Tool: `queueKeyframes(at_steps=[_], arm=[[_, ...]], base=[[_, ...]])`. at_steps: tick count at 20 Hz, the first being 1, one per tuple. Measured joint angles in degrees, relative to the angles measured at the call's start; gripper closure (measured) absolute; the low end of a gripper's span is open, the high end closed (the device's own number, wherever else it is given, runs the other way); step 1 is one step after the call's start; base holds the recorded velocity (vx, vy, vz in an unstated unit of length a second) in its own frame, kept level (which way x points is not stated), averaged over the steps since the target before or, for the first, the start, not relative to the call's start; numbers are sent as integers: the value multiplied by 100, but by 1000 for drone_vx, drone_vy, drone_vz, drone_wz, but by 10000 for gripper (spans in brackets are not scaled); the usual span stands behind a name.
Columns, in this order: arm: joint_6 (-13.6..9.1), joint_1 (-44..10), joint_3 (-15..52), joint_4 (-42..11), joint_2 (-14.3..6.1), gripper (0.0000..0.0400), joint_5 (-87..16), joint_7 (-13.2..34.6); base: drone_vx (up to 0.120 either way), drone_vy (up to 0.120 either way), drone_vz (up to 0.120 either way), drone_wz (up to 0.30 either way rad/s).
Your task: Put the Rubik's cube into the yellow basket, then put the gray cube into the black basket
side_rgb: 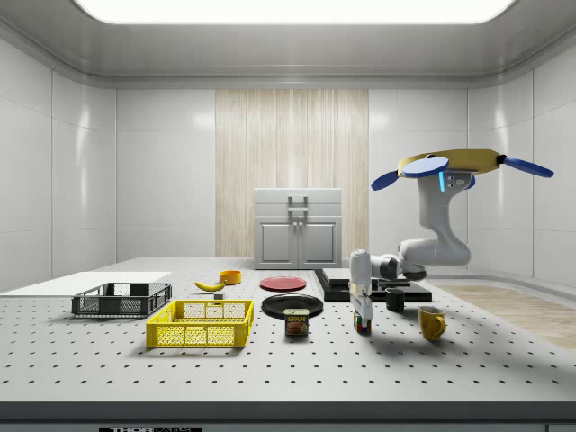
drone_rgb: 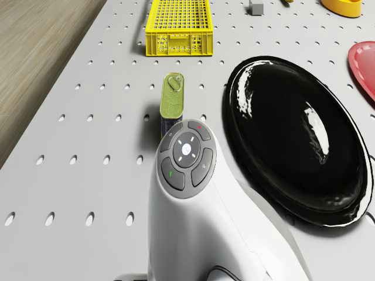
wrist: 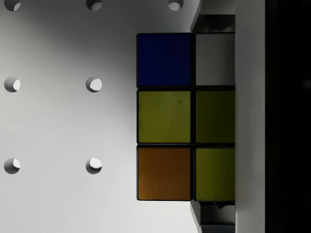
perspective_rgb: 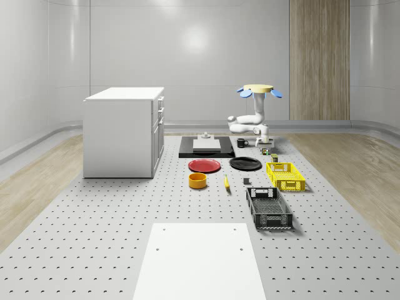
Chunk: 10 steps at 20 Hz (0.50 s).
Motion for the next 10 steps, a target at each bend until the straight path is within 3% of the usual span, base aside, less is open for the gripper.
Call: queueKeyframes(at_steps=[10], arm=[[124, -42, 10, 12, -127, 72, 42, 34]], base=[[0, 0, 0, 0]])
